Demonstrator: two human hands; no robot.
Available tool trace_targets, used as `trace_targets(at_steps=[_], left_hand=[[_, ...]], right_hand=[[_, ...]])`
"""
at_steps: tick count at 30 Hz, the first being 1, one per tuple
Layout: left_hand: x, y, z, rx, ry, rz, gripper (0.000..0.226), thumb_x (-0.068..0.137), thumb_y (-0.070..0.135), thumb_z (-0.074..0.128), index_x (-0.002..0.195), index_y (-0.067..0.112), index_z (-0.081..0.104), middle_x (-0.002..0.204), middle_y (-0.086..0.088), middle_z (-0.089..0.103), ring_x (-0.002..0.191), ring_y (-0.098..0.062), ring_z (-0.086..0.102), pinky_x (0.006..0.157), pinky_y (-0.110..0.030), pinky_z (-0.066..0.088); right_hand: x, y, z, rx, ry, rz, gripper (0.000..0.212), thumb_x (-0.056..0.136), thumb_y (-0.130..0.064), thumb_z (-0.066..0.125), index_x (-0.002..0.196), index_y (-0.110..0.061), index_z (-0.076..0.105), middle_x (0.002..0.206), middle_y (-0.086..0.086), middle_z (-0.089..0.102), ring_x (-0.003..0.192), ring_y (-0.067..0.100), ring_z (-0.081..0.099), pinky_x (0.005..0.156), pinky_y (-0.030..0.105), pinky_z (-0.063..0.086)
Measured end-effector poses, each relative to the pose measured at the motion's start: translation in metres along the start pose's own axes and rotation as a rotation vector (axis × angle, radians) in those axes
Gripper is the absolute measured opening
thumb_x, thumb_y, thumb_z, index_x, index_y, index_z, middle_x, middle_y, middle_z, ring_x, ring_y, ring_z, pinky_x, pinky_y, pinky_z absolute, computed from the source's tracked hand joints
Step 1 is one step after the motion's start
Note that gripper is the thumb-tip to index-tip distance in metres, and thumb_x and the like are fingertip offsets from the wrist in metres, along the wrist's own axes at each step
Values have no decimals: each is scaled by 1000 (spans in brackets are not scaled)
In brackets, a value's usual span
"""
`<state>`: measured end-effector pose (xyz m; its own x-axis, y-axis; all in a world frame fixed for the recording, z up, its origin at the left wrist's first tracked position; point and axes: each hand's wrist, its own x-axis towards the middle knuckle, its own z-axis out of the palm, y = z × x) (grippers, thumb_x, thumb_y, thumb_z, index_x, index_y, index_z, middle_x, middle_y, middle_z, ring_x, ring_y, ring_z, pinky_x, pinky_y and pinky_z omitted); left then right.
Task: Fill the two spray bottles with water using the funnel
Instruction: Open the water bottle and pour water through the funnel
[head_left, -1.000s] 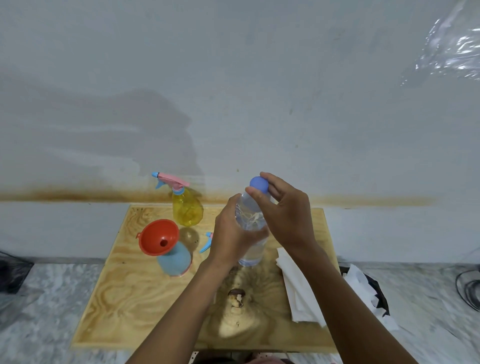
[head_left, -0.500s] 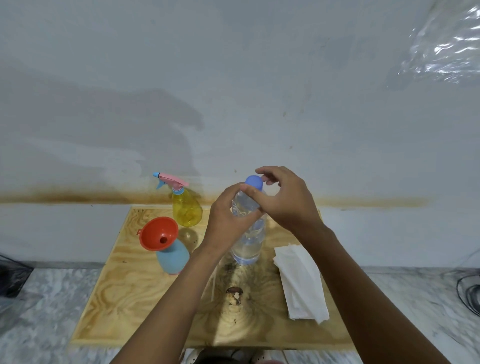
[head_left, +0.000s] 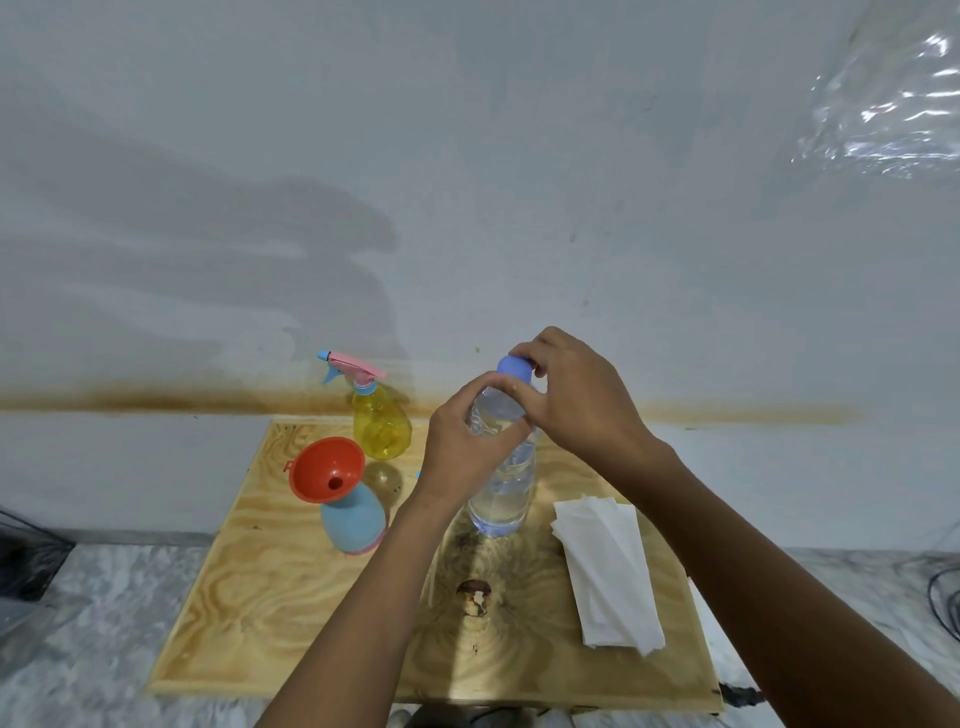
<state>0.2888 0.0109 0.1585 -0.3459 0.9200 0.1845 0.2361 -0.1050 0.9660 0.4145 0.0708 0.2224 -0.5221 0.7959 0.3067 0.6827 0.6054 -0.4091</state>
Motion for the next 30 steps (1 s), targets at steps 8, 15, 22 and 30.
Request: trace_targets(at_steps=[8,15,22,30], left_hand=[[0,-1,2,-29,1,-24,47,76,29,86,119,26,68,108,10,73,103,-9,68,86,-28,55],[0,-2,1,-37,6,-40,45,75,28,86,117,30,68,113,13,72,114,-7,64,99,-36,53],[0,-3,1,-38,11,-54,50,74,34,86,120,27,67,111,9,73,107,-9,67,95,-41,56],[-1,-1,1,-25,-6,-59,48,74,36,84,119,30,67,113,10,72,111,-10,66,97,-43,54]], right_hand=[[12,17,-21,144,-215,-100,42,90,-52,60,128,-35,58,115,-17,61,103,1,54,92,30,48],[19,7,-20,47,-114,29,38,80,-61,67,95,-27,67,89,-13,62,76,6,55,63,23,41],[22,4,-30,-167,-219,-216,39,94,-50,54,118,-22,63,111,-7,60,104,12,52,79,30,46],[29,5,-44,-173,-293,-115,52,83,-71,54,122,-36,57,106,-21,56,94,7,54,71,26,36]])
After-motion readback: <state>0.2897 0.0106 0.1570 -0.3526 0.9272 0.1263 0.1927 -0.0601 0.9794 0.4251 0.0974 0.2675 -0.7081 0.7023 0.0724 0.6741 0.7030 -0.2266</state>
